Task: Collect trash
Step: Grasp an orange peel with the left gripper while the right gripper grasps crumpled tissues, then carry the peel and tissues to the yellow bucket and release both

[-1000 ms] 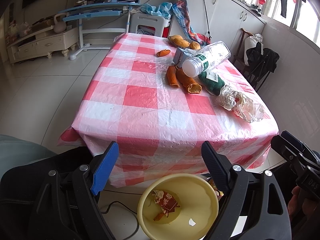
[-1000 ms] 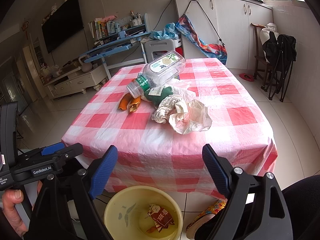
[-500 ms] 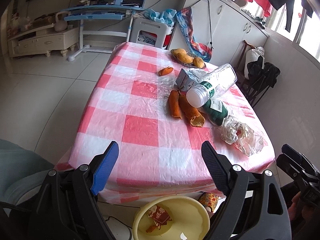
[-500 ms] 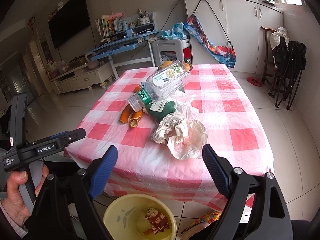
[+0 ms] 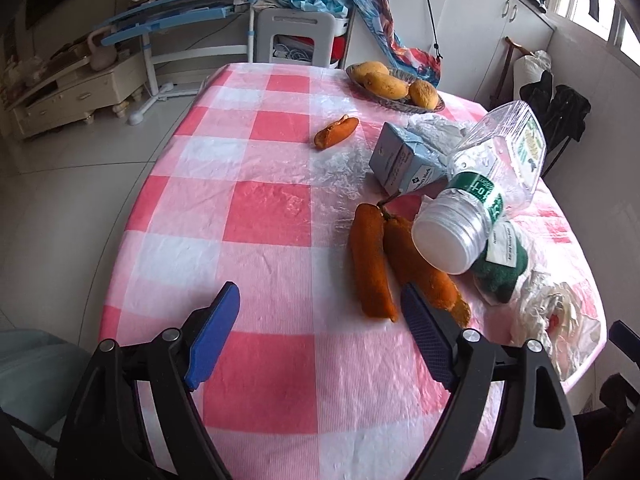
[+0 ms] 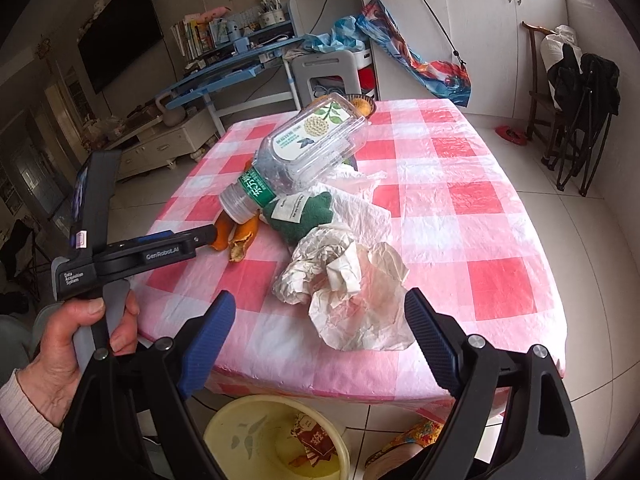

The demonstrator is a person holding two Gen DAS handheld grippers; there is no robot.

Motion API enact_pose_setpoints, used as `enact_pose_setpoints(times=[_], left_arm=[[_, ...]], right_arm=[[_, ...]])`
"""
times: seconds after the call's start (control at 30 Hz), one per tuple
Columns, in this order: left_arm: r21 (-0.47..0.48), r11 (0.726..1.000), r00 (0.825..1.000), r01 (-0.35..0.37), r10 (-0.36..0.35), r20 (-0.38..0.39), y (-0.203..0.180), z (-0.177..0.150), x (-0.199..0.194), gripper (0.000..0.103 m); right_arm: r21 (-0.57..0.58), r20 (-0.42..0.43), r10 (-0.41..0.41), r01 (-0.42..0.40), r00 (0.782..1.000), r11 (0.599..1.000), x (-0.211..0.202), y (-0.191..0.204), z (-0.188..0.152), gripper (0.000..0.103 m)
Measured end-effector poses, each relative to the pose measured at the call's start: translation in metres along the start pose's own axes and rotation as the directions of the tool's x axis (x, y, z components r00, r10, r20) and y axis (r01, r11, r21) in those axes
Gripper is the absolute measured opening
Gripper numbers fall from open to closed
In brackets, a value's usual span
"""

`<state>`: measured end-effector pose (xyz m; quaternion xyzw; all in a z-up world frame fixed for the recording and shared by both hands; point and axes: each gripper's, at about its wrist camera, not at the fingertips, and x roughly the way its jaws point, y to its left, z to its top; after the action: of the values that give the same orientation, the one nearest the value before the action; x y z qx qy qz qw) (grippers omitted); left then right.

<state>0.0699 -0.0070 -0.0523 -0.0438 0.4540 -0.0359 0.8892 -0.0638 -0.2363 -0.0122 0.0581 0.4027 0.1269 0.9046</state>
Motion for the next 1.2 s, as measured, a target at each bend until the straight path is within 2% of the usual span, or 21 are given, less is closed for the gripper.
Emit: enact_pose_setpoints(times=[0.1, 0.17, 0.23, 0.3, 0.33, 0.37, 0.4, 0.47, 0.53, 0.63, 0.73, 1.0, 1.2], left_arm=[[0.047, 0.998, 0.999, -0.046, 0.046, 0.011, -0.007, 0.007, 0.013, 0.075], [0.043, 0.998, 0.999, -0.047, 0.046, 0.021, -0.007, 0.013, 0.017, 0.073], [0.041, 0.999, 0.999, -0.035, 0.034, 0.026, -0.006, 0.017, 0.02, 0.066], [0.064, 0.998, 1.0, -0.009, 0.007, 0.03, -0.008, 0.019, 0.02, 0.039], [0.084, 0.996, 1.0, -0.01, 0.008, 0.03, -0.01, 0.018, 0.019, 0.031], [0.098, 0.995, 0.999, -0.012, 0.009, 0.031, -0.012, 0.017, 0.019, 0.019], [0.099, 0.995, 1.0, -0.002, -0.001, 0.029, -0.012, 0.017, 0.018, 0.016], [0.078, 0.997, 0.999, 0.023, -0.025, 0.023, -0.008, 0.015, 0.015, 0.015], [0.045, 0.998, 0.999, 0.045, -0.046, 0.021, -0.002, 0.012, 0.011, 0.015], [-0.006, 0.997, 0.996, 0.082, -0.082, 0.018, 0.007, 0.007, 0.004, 0.015], [-0.045, 0.994, 0.995, 0.099, -0.098, 0.029, 0.014, 0.0, -0.005, 0.015], [-0.044, 0.997, 0.995, 0.069, -0.066, 0.071, 0.015, -0.011, -0.027, 0.015], [-0.039, 0.998, 0.995, 0.05, -0.047, 0.089, 0.017, -0.02, -0.043, 0.015]], right_arm=[[0.004, -0.034, -0.028, 0.028, 0.999, 1.0, 0.012, -0.005, 0.008, 0.083], [0.017, -0.053, -0.042, 0.043, 0.998, 0.999, 0.02, -0.011, 0.013, 0.083], [0.031, -0.074, -0.045, 0.047, 0.996, 0.998, 0.029, -0.015, 0.017, 0.083], [0.042, -0.093, -0.041, 0.045, 0.995, 0.998, 0.037, -0.018, 0.016, 0.082], [0.047, -0.103, -0.035, 0.04, 0.994, 0.998, 0.04, -0.018, 0.014, 0.082], [0.051, -0.111, -0.027, 0.033, 0.993, 0.998, 0.043, -0.017, 0.012, 0.081], [0.051, -0.12, -0.019, 0.025, 0.993, 0.998, 0.044, -0.016, 0.01, 0.077], [0.054, -0.134, -0.003, 0.01, 0.991, 0.999, 0.047, -0.015, 0.008, 0.065], [0.06, -0.144, 0.011, -0.002, 0.99, 0.998, 0.048, -0.016, 0.006, 0.045], [0.076, -0.137, 0.04, -0.03, 0.99, 0.997, 0.043, -0.015, 0.004, 0.029], [0.075, -0.114, 0.054, -0.046, 0.992, 0.996, 0.035, -0.011, 0.003, 0.024], [0.045, -0.072, 0.122, -0.119, 0.99, 0.992, 0.022, 0.007, -0.001, 0.023], [-0.013, -0.109, 0.176, -0.179, 0.978, 0.984, 0.019, 0.031, -0.014, 0.023]])
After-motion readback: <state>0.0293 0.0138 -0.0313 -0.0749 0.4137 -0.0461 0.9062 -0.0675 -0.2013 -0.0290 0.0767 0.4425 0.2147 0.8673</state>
